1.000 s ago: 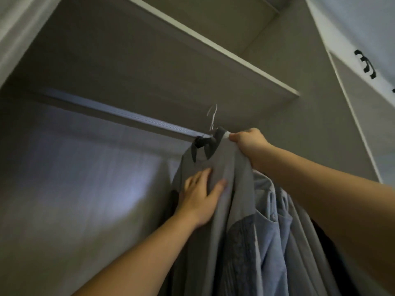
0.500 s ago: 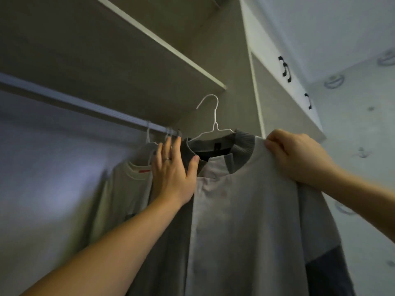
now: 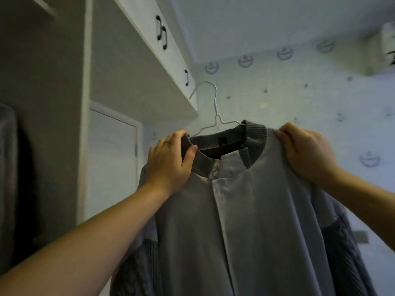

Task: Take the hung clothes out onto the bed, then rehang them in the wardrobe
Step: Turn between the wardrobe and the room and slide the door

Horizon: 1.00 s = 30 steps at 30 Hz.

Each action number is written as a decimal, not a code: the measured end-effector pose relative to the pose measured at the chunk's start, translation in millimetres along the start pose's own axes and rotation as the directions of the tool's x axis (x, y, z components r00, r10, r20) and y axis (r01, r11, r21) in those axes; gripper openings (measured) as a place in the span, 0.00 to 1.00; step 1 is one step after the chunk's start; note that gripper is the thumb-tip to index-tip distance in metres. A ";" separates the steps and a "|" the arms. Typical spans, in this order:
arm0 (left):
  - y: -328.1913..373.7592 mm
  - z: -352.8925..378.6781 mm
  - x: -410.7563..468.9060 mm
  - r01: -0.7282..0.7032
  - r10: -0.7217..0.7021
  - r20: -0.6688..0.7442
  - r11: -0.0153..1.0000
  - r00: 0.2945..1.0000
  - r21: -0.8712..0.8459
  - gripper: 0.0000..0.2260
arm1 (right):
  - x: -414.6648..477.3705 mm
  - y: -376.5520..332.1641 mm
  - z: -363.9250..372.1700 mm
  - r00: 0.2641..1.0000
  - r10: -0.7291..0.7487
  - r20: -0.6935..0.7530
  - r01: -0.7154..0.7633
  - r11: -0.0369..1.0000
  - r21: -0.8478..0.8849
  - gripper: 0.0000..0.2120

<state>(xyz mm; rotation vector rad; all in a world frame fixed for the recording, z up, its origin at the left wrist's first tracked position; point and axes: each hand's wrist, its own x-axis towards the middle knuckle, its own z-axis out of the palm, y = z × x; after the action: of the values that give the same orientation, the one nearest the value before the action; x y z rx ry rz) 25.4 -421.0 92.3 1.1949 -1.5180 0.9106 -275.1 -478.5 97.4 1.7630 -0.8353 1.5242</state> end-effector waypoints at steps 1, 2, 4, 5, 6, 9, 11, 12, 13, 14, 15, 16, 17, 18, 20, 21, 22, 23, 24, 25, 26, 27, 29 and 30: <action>13.6 22.7 -2.4 -0.017 0.017 0.015 0.998 1.000 -0.053 0.20 | -9.6 22.7 -9.7 1.000 0.006 0.010 -0.006 0.999 -0.033 0.15; 26.1 45.5 -5.8 -0.021 0.025 0.034 0.994 0.999 -0.109 0.19 | -19.7 44.9 -18.9 1.000 0.017 0.019 -0.016 0.998 -0.059 0.15; 50.5 91.0 -15.5 0.016 0.005 0.086 0.972 0.996 -0.233 0.17 | -41.2 86.4 -36.3 0.998 0.043 0.041 -0.038 0.993 -0.110 0.15; 62.3 114.1 -21.3 0.045 -0.012 0.118 0.958 0.993 -0.283 0.14 | -52.6 105.0 -44.7 0.997 0.056 0.060 -0.048 0.989 -0.140 0.15; 75.0 136.0 -27.8 0.074 -0.025 0.152 0.944 0.988 -0.322 0.12 | -65.0 122.5 -52.6 0.994 0.073 0.085 -0.058 0.984 -0.166 0.15; 114.4 198.8 -49.6 0.131 -0.022 0.257 0.899 0.966 -0.418 0.09 | -106.6 167.8 -75.1 0.976 0.138 0.169 -0.095 0.966 -0.240 0.11; 138.8 237.4 -66.5 0.158 0.003 0.322 0.867 0.947 -0.473 0.10 | -136.6 190.9 -87.0 0.962 0.172 0.211 -0.101 0.945 -0.311 0.09; 150.8 258.4 -77.6 0.172 0.017 0.354 0.852 0.935 -0.495 0.10 | -153.4 202.0 -92.1 0.954 0.200 0.225 -0.113 0.931 -0.347 0.09; 161.4 277.9 -88.3 0.187 0.028 0.382 0.838 0.924 -0.513 0.11 | -169.0 211.8 -96.5 0.943 0.231 0.239 -0.130 0.918 -0.374 0.09; 171.4 296.6 -99.8 0.200 0.042 0.409 0.825 0.911 -0.529 0.11 | -184.7 220.3 -100.1 0.928 0.268 0.259 -0.151 0.906 -0.394 0.10; 182.0 315.8 -111.7 0.211 0.060 0.435 0.810 0.898 -0.546 0.11 | -200.8 229.8 -103.6 0.909 0.308 0.282 -0.174 0.893 -0.415 0.10; 192.5 334.4 -123.3 0.220 0.078 0.458 0.797 0.885 -0.562 0.11 | -216.8 238.4 -106.2 0.889 0.346 0.299 -0.194 0.878 -0.437 0.09; 202.5 353.1 -134.4 0.228 0.099 0.480 0.785 0.872 -0.576 0.11 | -232.8 246.4 -108.5 0.871 0.381 0.310 -0.213 0.861 -0.462 0.09; 212.2 371.8 -144.6 0.236 0.119 0.499 0.772 0.858 -0.590 0.12 | -248.6 253.7 -110.4 0.851 0.417 0.320 -0.231 0.843 -0.485 0.09; 230.0 409.8 -161.5 0.238 0.167 0.522 0.747 0.836 -0.621 0.12 | -277.8 268.8 -112.4 0.798 0.492 0.350 -0.269 0.809 -0.523 0.11; 238.2 428.6 -168.7 0.235 0.195 0.529 0.734 0.826 -0.637 0.12 | -291.6 277.2 -112.5 0.763 0.532 0.368 -0.292 0.791 -0.538 0.13; 245.8 446.4 -175.5 0.230 0.224 0.533 0.720 0.816 -0.655 0.12 | -304.7 285.7 -112.1 0.728 0.569 0.383 -0.313 0.773 -0.553 0.14; 253.4 464.3 -181.9 0.225 0.256 0.536 0.704 0.804 -0.674 0.11 | -317.2 294.8 -111.3 0.698 0.599 0.392 -0.328 0.754 -0.569 0.14; 260.8 481.6 -188.2 0.220 0.288 0.537 0.686 0.793 -0.693 0.11 | -329.4 303.0 -110.0 0.673 0.628 0.392 -0.344 0.734 -0.586 0.13; 267.6 499.2 -194.9 0.219 0.317 0.539 0.670 0.780 -0.710 0.11 | -342.0 310.6 -108.6 0.648 0.655 0.388 -0.365 0.714 -0.598 0.12; 273.8 517.0 -201.7 0.218 0.344 0.543 0.655 0.766 -0.723 0.11 | -354.4 316.6 -106.2 0.622 0.684 0.381 -0.389 0.693 -0.607 0.11; 280.0 534.8 -208.1 0.218 0.372 0.547 0.643 0.750 -0.735 0.11 | -366.5 321.2 -103.6 0.597 0.710 0.374 -0.412 0.671 -0.617 0.10; 292.1 568.9 -220.6 0.212 0.432 0.551 0.617 0.714 -0.758 0.11 | -390.5 326.9 -96.8 0.527 0.769 0.360 -0.459 0.615 -0.641 0.09; 298.5 585.5 -226.7 0.214 0.461 0.550 0.599 0.696 -0.772 0.11 | -402.4 329.0 -93.1 0.482 0.804 0.348 -0.487 0.576 -0.656 0.07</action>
<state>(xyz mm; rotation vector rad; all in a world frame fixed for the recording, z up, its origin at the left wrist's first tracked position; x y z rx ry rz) -389.0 -841.5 -274.8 0.7255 -2.3171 -0.3215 -643.0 -575.1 -268.7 1.5983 -2.2861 0.9192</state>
